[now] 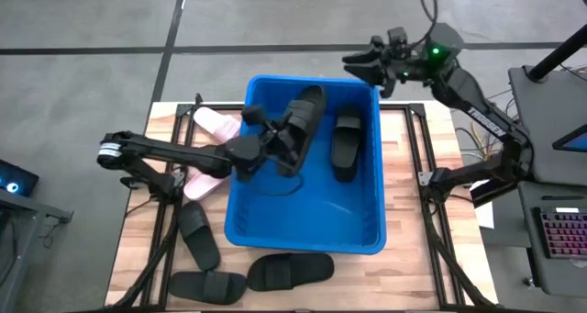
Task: Pick and place slides into bin
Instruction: Put the black slide into the blue bin
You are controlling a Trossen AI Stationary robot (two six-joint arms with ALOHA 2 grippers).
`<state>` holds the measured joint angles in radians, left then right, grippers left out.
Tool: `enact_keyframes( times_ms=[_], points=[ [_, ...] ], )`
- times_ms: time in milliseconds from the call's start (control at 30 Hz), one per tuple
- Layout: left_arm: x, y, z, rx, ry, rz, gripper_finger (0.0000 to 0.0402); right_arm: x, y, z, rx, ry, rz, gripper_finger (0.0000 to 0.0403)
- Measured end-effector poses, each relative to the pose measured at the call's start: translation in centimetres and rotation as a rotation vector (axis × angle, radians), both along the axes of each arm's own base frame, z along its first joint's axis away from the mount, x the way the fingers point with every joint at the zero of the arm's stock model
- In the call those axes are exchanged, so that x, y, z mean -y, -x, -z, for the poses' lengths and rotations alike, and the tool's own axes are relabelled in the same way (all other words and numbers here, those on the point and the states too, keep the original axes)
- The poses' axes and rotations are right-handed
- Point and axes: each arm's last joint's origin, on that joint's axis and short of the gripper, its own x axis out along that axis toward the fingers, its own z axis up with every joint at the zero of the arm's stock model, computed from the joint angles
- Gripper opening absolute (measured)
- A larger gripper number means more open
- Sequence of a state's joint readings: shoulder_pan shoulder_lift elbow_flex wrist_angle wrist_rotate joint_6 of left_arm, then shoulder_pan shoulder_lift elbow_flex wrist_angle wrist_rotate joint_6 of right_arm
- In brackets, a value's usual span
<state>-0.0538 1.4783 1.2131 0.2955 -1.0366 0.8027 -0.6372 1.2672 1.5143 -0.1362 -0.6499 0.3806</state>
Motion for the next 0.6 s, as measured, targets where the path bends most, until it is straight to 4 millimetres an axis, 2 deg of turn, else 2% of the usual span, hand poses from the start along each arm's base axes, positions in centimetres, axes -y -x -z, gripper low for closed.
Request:
enact_keyframes(
  times_ms=[167, 300, 400, 600],
  points=[
    [-1.6, -3.0, 0.2, -0.064, -0.024, -0.153, 0.0000, -1.0, 1.2, 0.0, -0.053, -0.039, -0.007, 0.0153],
    [-2.8, -4.9, 1.6, -0.211, -0.042, -0.254, 0.0000, -1.7, 2.3, -0.1, -0.079, -0.051, -0.003, 0.0153],
    [-3.0, -6.2, 2.8, -0.278, -0.048, -0.260, 0.0000, -2.2, 2.9, -0.1, -0.101, -0.031, -0.005, 0.0151],
    [-2.9, -7.9, 4.3, -0.277, -0.037, -0.255, 0.0000, -2.9, 3.9, -0.2, -0.122, -0.024, 0.012, 0.0152]
  ],
)
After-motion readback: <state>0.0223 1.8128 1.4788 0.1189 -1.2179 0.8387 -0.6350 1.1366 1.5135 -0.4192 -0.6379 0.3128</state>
